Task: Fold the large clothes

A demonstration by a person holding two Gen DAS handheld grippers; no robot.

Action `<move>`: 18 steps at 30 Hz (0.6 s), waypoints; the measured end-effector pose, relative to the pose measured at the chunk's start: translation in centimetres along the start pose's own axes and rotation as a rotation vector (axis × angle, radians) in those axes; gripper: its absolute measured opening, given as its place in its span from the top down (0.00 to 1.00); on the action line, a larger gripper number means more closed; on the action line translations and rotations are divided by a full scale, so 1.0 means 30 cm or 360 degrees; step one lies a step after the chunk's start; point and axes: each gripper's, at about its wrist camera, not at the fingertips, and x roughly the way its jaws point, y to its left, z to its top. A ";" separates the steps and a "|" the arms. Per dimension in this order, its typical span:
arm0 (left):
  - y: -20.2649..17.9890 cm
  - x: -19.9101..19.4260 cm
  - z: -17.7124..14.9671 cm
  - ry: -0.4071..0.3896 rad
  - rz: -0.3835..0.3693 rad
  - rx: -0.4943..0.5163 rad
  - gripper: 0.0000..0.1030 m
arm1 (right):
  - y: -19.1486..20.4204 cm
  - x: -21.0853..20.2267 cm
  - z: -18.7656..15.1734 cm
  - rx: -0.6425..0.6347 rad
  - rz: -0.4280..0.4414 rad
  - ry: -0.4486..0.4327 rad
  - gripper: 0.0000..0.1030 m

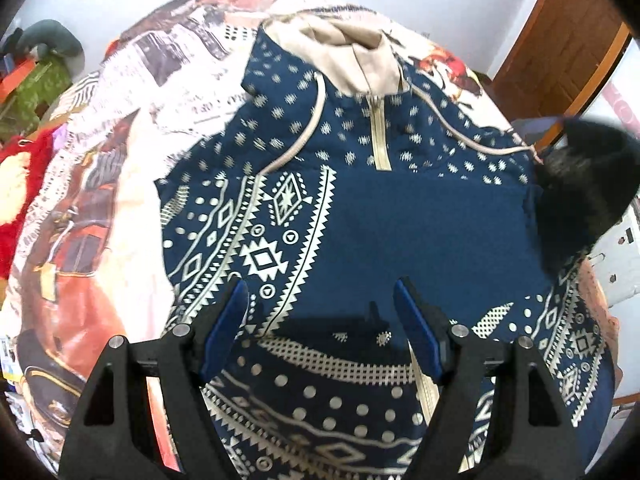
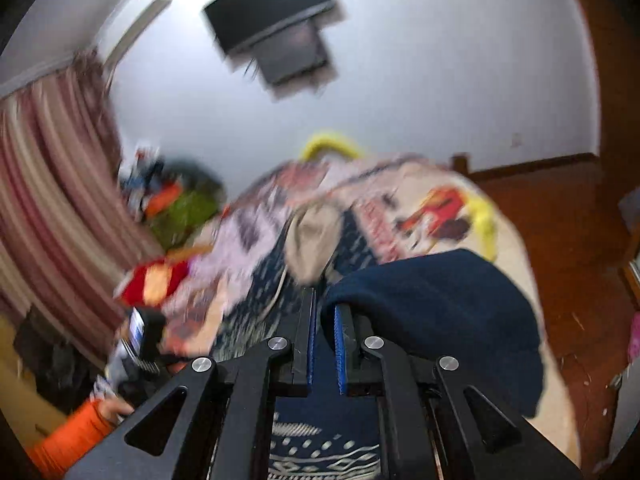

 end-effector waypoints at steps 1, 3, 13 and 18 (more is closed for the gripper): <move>0.004 -0.013 0.000 -0.0011 -0.0001 -0.0003 0.27 | 0.014 0.035 -0.025 -0.0009 0.0009 0.0060 0.94; 0.007 -0.042 -0.010 -0.0034 0.0002 -0.0004 0.27 | 0.032 0.123 -0.070 -0.0006 0.0036 0.0192 0.94; 0.006 -0.137 -0.057 -0.0123 0.0127 0.0105 0.27 | -0.005 0.388 -0.268 0.0114 -0.0070 0.0721 0.93; -0.061 -0.190 -0.045 -0.0189 0.0148 0.0198 0.27 | -0.030 0.359 -0.281 0.0088 -0.0097 0.0812 0.71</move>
